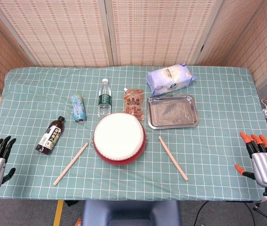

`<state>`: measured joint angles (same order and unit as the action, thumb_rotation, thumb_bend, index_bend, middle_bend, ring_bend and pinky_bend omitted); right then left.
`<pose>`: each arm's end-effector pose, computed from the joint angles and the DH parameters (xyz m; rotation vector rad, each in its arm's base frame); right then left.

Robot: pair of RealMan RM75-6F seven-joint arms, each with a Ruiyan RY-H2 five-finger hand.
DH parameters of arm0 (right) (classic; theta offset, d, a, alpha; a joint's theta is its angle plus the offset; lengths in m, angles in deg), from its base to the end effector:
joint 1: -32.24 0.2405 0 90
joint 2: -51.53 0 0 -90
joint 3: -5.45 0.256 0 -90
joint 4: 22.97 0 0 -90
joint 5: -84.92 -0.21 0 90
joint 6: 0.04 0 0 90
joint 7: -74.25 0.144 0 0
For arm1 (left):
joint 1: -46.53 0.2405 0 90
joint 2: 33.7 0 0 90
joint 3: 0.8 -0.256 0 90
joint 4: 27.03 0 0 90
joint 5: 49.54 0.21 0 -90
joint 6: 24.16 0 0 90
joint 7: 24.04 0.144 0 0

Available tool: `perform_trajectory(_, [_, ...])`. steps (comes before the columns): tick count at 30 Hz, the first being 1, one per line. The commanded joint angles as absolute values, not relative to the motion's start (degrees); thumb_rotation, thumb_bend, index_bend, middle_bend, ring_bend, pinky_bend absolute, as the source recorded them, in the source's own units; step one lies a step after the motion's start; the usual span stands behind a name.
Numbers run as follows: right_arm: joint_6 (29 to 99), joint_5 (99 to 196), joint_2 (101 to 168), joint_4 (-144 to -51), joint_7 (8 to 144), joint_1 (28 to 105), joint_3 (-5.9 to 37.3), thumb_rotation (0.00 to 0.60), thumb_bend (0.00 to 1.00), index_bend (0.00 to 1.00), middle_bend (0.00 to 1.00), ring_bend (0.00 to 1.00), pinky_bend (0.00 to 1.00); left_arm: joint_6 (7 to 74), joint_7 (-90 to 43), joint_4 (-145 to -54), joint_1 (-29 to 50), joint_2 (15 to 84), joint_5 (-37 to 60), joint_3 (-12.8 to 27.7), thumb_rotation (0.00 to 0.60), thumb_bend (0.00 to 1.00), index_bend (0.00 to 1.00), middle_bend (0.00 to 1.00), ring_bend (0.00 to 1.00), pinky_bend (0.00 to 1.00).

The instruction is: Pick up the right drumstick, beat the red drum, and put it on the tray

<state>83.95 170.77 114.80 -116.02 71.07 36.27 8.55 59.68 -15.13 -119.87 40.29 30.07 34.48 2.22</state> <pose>-0.3132 -0.1773 0.1609 1.4028 -0.8798 0.8446 -0.3107 0.1890 0.1597 -1.4286 -0.7997 -0.7829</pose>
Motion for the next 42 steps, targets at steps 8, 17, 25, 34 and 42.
perform_trajectory(8, [84.5, 171.6, 114.6, -115.8, 72.5, 36.2, 8.4, 0.600, 0.15, 0.00, 0.13, 0.01, 0.07, 60.7, -15.6, -118.9, 40.3, 31.0, 35.3, 2.3, 0.600, 0.22, 0.03, 0.00, 0.00, 0.03])
perform_trajectory(17, [86.1, 173.2, 114.1, -116.2, 73.7, 35.4, 7.8, 0.600, 0.15, 0.00, 0.13, 0.01, 0.07, 61.6, -16.2, -118.6, 40.7, 30.9, 35.9, 2.1, 0.600, 0.22, 0.03, 0.00, 0.00, 0.03])
perform_trajectory(25, [83.7, 174.1, 114.1, -117.1, 75.4, 36.6, 7.2, 0.600, 0.15, 0.00, 0.13, 0.01, 0.07, 61.5, -16.2, -118.6, 40.8, 31.0, 35.8, 2.0, 0.600, 0.22, 0.03, 0.00, 0.00, 0.03])
perform_trajectory(34, [76.4, 175.4, 115.3, -118.2, 77.8, 41.9, 7.5, 0.600, 0.34, 0.00, 0.15, 0.01, 0.07, 61.5, -16.7, -118.2, 41.0, 31.4, 36.3, 1.6, 0.600, 0.22, 0.03, 0.00, 0.00, 0.03])
perform_trajectory(42, [59.1, 170.0, 120.0, -118.7, 78.1, 53.2, 10.5, 0.600, 0.54, 0.00, 0.21, 0.01, 0.07, 62.0, -17.6, -117.0, 41.5, 31.6, 36.8, 1.0, 0.600, 0.22, 0.03, 0.00, 0.00, 0.03])
